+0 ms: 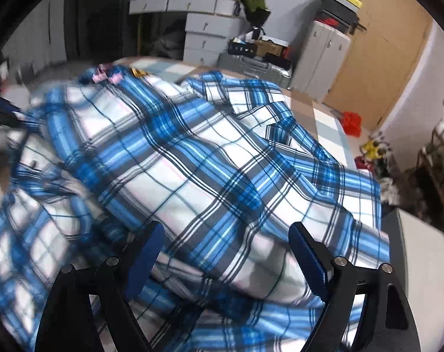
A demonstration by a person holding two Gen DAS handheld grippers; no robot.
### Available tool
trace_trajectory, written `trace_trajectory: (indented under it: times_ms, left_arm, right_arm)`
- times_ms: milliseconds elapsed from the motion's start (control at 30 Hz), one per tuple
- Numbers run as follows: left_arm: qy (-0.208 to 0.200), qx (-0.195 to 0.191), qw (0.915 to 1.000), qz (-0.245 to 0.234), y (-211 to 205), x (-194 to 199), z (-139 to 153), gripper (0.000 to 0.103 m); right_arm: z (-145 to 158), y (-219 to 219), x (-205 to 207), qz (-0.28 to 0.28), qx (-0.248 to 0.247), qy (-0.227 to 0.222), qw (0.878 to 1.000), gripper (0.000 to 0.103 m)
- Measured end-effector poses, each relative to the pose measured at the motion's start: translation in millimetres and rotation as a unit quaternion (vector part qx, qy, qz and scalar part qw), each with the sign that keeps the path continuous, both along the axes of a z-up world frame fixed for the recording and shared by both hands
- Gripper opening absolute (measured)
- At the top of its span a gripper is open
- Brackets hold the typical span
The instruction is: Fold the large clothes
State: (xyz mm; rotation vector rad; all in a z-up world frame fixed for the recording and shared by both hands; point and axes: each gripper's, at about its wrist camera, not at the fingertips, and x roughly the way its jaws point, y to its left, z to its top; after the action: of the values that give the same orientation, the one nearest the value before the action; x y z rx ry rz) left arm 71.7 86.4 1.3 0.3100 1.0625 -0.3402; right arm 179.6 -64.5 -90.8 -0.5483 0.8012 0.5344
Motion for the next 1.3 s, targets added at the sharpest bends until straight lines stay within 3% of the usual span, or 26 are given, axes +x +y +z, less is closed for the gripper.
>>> trace_trajectory:
  times_ms: [67, 100, 133, 167, 200, 300, 433, 500, 600, 667, 700, 733, 800, 900, 1033, 1100, 1167, 1233, 1300]
  left_arm:
    - [-0.009, 0.009, 0.9999, 0.001, -3, 1, -4, 0.0]
    - [-0.009, 0.009, 0.9999, 0.003, -3, 1, -6, 0.0]
    - [-0.009, 0.013, 0.9999, 0.002, -4, 1, -8, 0.0]
    - [-0.015, 0.019, 0.9997, 0.003, -6, -1, -6, 0.0]
    - [-0.015, 0.02, 0.9997, 0.002, -6, -2, -5, 0.0]
    - [-0.017, 0.004, 0.9997, 0.017, -1, 4, -2, 0.0]
    - [-0.036, -0.038, 0.9968, 0.06, 14, 12, 8, 0.0]
    - [-0.054, -0.073, 0.9929, 0.077, 21, 14, 14, 0.0]
    - [-0.019, -0.087, 0.9937, 0.068, 16, 14, 1, 0.0]
    - [0.016, -0.063, 0.9965, 0.053, 7, 7, -22, 0.001]
    - [0.028, -0.046, 0.9977, 0.042, 2, 3, -33, 0.001]
    - [0.046, -0.021, 0.9983, 0.03, -5, -4, -47, 0.001]
    - [0.072, 0.008, 0.9972, 0.019, -11, -13, -66, 0.001]
    - [0.057, 0.03, 0.9979, 0.013, -18, -27, -66, 0.001]
    - [0.006, -0.059, 0.9976, 0.034, -12, -24, -17, 0.001]
    - [-0.019, -0.081, 0.9945, 0.064, -12, -12, 0, 0.02]
    - [-0.049, -0.089, 0.9909, 0.089, -13, 4, 10, 0.079]
    - [-0.092, -0.069, 0.9866, 0.116, -16, 19, 10, 0.081]
    - [-0.073, -0.084, 0.9844, 0.136, -17, 39, -2, 0.081]
  right_arm:
    - [-2, 7, 2, 0.003, -0.016, -0.014, 1.0, 0.085]
    - [0, 9, 4, 0.005, -0.013, -0.013, 1.0, 0.071]
    - [4, 7, 10, 0.0, -0.004, -0.005, 1.0, 0.035]
    - [7, 4, 19, -0.021, -0.002, 0.008, 1.0, 0.018]
    - [9, 3, 26, -0.035, 0.0, 0.014, 0.999, 0.007]
    - [19, -8, 45, -0.055, 0.023, 0.032, 0.998, 0.007]
    - [40, -16, 39, -0.006, 0.118, 0.104, 0.988, 0.008]
    - [47, -10, 22, 0.018, 0.13, 0.11, 0.985, 0.009]
    - [50, -9, 5, 0.019, 0.161, 0.132, 0.978, 0.018]
    - [52, -14, -8, 0.008, 0.17, 0.124, 0.978, 0.048]
    - [53, -16, -12, 0.007, 0.174, 0.117, 0.978, 0.079]
    - [56, -21, -20, 0.007, 0.184, 0.1, 0.978, 0.092]
    - [60, -26, -26, 0.003, 0.189, 0.08, 0.979, 0.093]
    - [64, -37, -14, -0.037, 0.192, 0.08, 0.977, 0.093]
    - [61, -56, 26, -0.118, 0.184, 0.097, 0.971, 0.093]
    - [54, -67, 41, -0.151, 0.182, 0.098, 0.967, 0.093]
    - [33, -75, 62, -0.178, 0.156, 0.124, 0.964, 0.093]
    - [8, -85, 74, -0.211, 0.123, 0.162, 0.956, 0.092]
    - [-18, -94, 80, -0.22, 0.1, 0.194, 0.951, 0.091]
